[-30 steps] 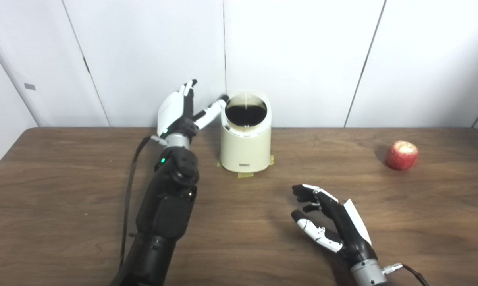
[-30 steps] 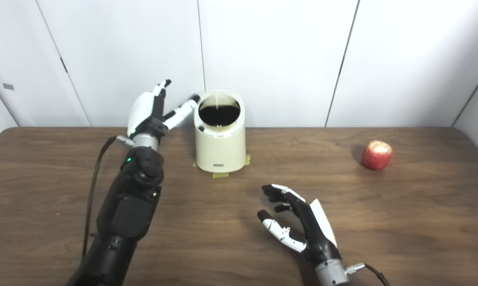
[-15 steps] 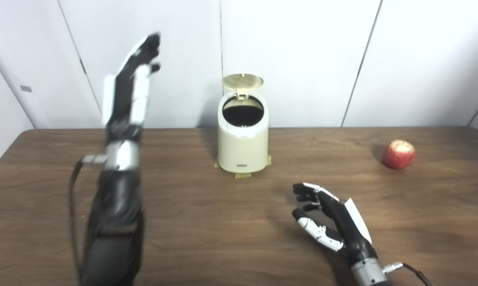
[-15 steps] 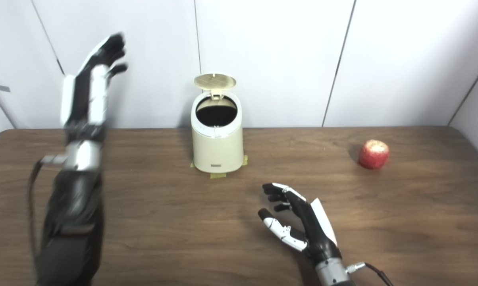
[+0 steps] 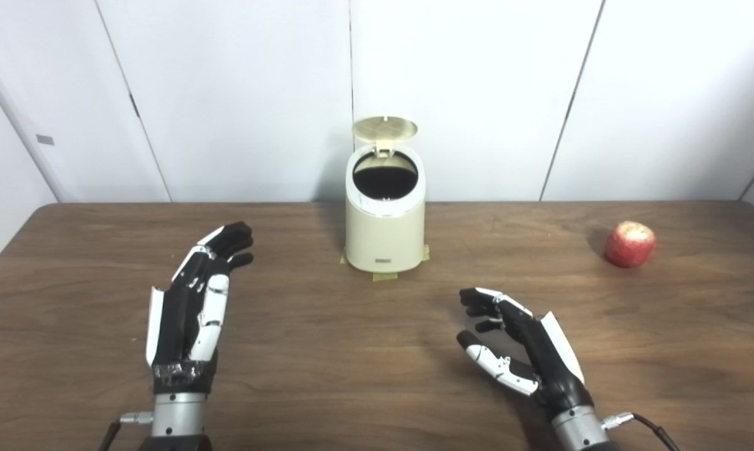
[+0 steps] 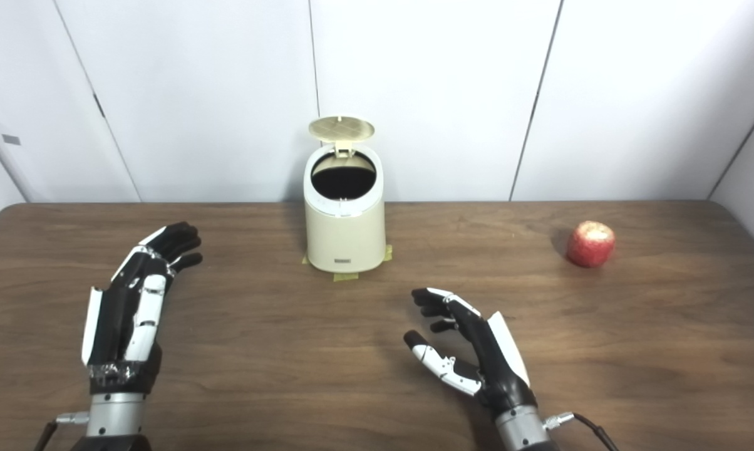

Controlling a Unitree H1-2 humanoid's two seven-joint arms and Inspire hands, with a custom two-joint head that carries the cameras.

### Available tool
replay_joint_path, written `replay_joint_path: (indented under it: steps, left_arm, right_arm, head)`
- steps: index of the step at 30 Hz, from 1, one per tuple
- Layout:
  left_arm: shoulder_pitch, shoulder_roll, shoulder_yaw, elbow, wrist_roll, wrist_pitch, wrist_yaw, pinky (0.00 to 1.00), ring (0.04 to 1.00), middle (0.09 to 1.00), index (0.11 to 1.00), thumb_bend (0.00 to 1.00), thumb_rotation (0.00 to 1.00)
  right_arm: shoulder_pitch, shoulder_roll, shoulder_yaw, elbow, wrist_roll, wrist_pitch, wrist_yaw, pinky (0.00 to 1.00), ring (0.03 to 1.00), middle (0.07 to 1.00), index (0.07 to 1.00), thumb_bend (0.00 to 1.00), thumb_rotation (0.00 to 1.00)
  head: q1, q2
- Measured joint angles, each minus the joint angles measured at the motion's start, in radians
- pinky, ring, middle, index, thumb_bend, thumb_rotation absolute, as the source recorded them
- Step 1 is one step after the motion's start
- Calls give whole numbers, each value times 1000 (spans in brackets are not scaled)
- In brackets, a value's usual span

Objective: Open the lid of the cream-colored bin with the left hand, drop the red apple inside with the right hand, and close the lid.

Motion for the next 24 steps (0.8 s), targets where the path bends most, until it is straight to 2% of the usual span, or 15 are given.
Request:
replay_joint_path:
  steps: [3, 8, 10, 11, 12, 14, 15, 18, 19, 21, 23, 24]
  left_arm:
    - [9, -3, -6, 10, -14, -39, -4, 790, 820, 817, 786, 175, 625]
    - [15, -7, -18, 21, -35, -43, -18, 827, 834, 825, 801, 190, 647]
    - [19, -9, -18, 31, -34, -43, -18, 823, 835, 828, 802, 189, 655]
    - [21, -10, -18, 34, -31, -43, -18, 812, 832, 829, 802, 180, 644]
    - [21, -10, -19, 37, -27, -43, -18, 803, 831, 828, 798, 180, 647]
    - [20, -10, -20, 42, -4, -43, -18, 791, 831, 828, 795, 169, 658]
    - [19, -9, -19, 49, 6, -44, -18, 784, 828, 825, 790, 166, 661]
    - [17, -6, -15, 80, 29, -50, -16, 774, 820, 815, 782, 174, 660]
    - [19, -5, -13, 85, 34, -50, -15, 770, 816, 812, 779, 176, 647]
    - [22, -7, -13, 87, 36, -49, -14, 761, 807, 805, 773, 165, 616]
    - [21, -10, -16, 86, 36, -49, -14, 753, 802, 799, 768, 159, 592]
    - [21, -12, -16, 86, 36, -48, -14, 748, 801, 798, 766, 159, 586]
  right_arm:
    - [0, -1, -3, 0, 4, -13, -3, 640, 738, 765, 758, 219, 502]
    - [-3, 3, -45, -34, 74, -15, -7, 652, 747, 767, 755, 239, 489]
    - [-20, -6, -69, -95, 92, -13, -4, 656, 762, 787, 777, 322, 564]
    - [-38, -22, -78, -128, 100, -2, 7, 713, 822, 847, 837, 469, 551]
    - [-63, -51, -85, -154, 107, 17, 32, 746, 858, 888, 881, 587, 536]
    - [-139, -160, -86, -202, 94, 82, 114, 800, 928, 962, 952, 800, 531]
    - [-181, -224, -90, -209, 68, 116, 150, 780, 929, 974, 959, 859, 509]
    - [-315, -424, -100, -208, -61, 199, 244, 803, 955, 993, 948, 963, 466]
    - [-354, -472, -98, -208, -100, 226, 269, 772, 945, 995, 942, 982, 459]
    - [-434, -548, -71, -211, -198, 296, 340, 748, 954, 999, 937, 998, 473]
    - [-495, -594, -25, -209, -270, 346, 420, 773, 961, 999, 911, 1000, 442]
    - [-521, -605, -3, -203, -297, 365, 460, 746, 951, 991, 894, 1000, 428]
  head:
    - [0, -9]
    - [-6, -6]
    - [-12, -9]
    - [-14, -11]
    - [-17, -15]
    - [-17, -20]
    - [-15, -20]
    - [-15, -20]
    - [-15, -20]
    - [-14, -21]
    - [-14, -22]
    - [-11, -23]
